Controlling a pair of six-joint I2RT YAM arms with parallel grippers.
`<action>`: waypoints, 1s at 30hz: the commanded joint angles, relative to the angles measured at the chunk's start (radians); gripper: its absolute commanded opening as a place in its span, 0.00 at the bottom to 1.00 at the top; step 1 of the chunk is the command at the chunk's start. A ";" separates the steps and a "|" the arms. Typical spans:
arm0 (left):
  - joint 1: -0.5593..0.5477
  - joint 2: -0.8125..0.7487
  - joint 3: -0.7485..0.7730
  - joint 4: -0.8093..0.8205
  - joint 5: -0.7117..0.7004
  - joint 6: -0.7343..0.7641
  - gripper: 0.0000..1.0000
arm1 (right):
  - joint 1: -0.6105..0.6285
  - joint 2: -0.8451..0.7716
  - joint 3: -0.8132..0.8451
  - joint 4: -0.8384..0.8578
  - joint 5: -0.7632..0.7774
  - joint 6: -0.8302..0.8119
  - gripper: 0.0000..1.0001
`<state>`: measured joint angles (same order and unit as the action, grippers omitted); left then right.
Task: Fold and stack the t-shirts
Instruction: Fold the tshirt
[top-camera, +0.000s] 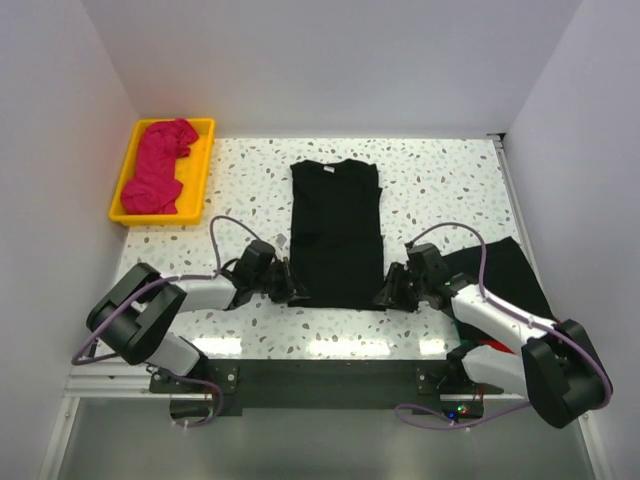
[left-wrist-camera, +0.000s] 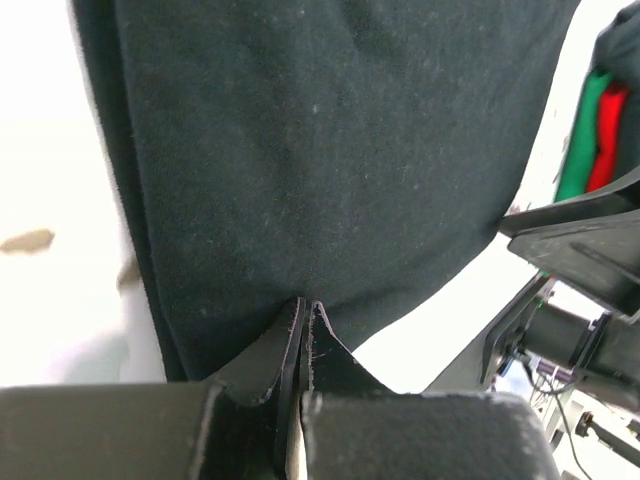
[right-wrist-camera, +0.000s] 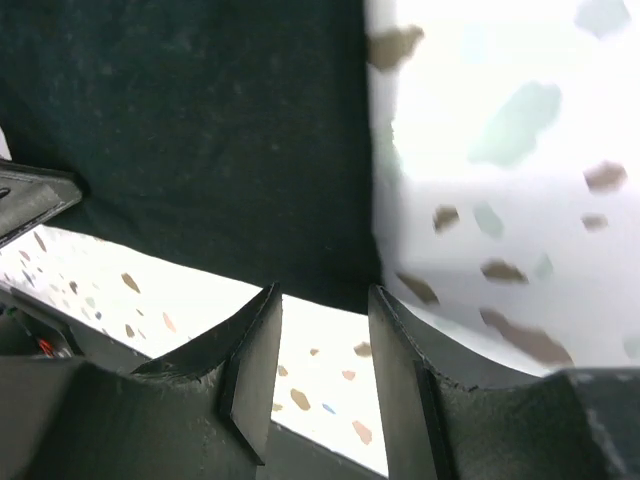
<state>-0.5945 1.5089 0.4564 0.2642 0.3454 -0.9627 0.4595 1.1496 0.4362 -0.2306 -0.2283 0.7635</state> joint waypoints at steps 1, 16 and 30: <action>-0.019 -0.064 -0.038 -0.152 -0.046 -0.002 0.00 | 0.007 -0.076 -0.011 -0.114 -0.006 0.010 0.44; 0.059 0.043 0.405 -0.375 -0.129 0.144 0.00 | 0.002 0.182 0.421 -0.067 0.057 -0.069 0.30; 0.162 0.270 0.587 -0.365 -0.184 0.163 0.00 | -0.163 0.556 0.641 -0.038 0.001 -0.139 0.25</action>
<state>-0.4675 1.7618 0.9848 -0.1017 0.1967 -0.8322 0.3199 1.6779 1.0294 -0.2993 -0.2089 0.6556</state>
